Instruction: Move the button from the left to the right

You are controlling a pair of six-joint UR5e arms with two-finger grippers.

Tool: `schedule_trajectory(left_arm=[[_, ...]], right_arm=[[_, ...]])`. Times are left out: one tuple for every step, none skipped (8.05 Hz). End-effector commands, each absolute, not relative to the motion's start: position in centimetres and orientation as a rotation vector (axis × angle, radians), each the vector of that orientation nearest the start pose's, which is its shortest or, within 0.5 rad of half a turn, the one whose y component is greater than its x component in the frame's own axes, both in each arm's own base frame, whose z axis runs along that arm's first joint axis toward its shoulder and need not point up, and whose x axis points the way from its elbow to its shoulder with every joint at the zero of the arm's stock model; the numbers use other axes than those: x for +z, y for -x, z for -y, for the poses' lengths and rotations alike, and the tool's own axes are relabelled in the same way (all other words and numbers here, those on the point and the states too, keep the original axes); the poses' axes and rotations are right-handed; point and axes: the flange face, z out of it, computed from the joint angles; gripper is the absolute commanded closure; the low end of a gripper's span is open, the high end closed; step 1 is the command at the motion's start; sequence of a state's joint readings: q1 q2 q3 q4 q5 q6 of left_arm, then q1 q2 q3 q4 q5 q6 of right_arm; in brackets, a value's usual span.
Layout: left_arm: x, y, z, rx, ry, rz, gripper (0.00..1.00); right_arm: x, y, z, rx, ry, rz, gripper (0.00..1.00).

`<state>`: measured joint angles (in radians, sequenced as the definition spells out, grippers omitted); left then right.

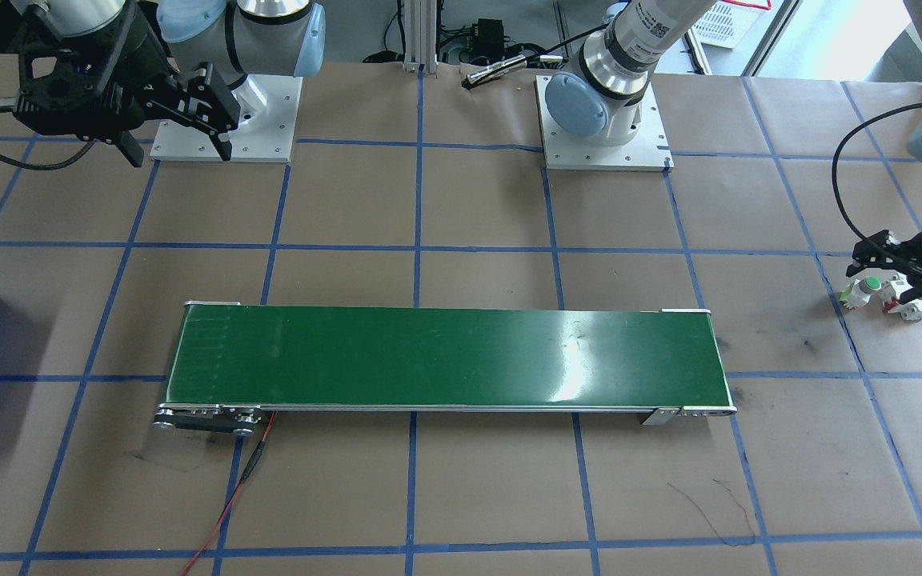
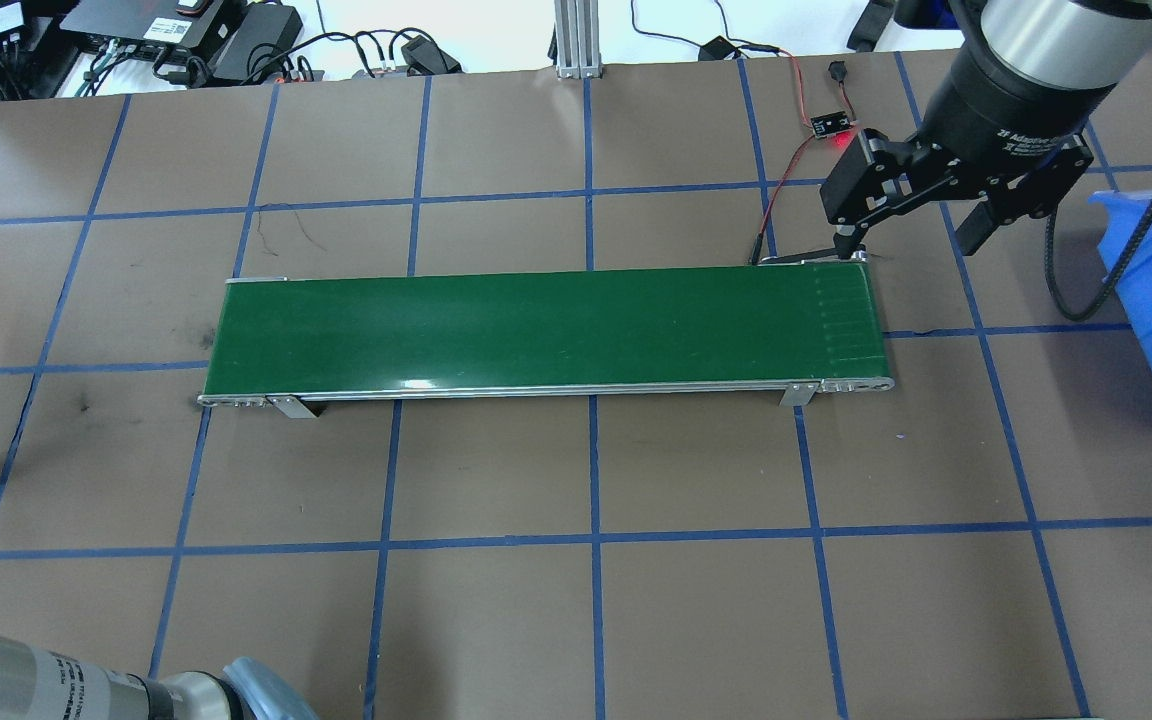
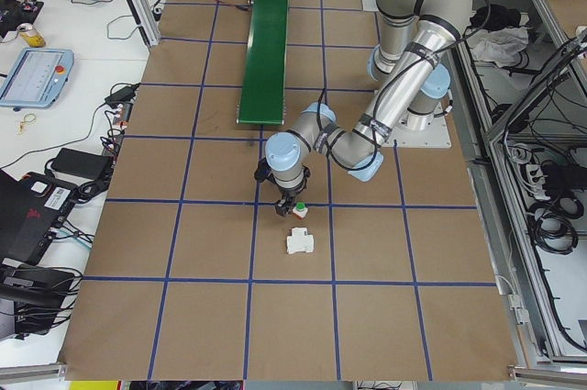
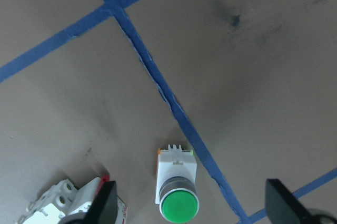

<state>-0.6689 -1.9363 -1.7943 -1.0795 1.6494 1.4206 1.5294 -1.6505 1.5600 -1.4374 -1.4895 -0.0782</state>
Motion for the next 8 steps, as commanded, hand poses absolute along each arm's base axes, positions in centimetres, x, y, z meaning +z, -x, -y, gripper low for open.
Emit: schedule_trajectory(left_arm=[[21.3, -37.1, 45.1, 0.217, -0.847, -3.091, 0.00], [21.0, -37.3, 45.1, 0.212, -0.862, -3.082, 0.00], [20.7, -37.2, 45.1, 0.216, -0.890, -3.082, 0.00], [20.3, -36.9, 44.9, 0.223, -0.894, -3.090, 0.00], [19.2, -36.6, 44.5, 0.238, -0.899, -3.109, 0.00], [18.6, -36.6, 44.4, 0.250, -0.897, -3.118, 0.00], [18.2, -37.2, 44.0, 0.305, -0.890, -3.108, 0.00], [18.2, -37.2, 43.9, 0.319, -0.892, -3.102, 0.00]], right_arm=[[51.8, -12.2, 45.8, 0.056, 0.051, -3.055, 0.00], [51.8, -12.2, 45.8, 0.055, 0.054, -3.055, 0.00], [51.8, -12.2, 45.8, 0.053, 0.051, -3.056, 0.00], [51.9, -12.2, 45.8, 0.049, 0.052, -3.057, 0.00], [51.9, -12.2, 45.8, 0.049, 0.052, -3.057, 0.00], [51.9, -12.2, 45.8, 0.048, 0.052, -3.056, 0.00], [51.9, -12.2, 45.8, 0.049, 0.054, -3.057, 0.00], [51.9, -12.2, 45.9, 0.046, 0.052, -3.058, 0.00]])
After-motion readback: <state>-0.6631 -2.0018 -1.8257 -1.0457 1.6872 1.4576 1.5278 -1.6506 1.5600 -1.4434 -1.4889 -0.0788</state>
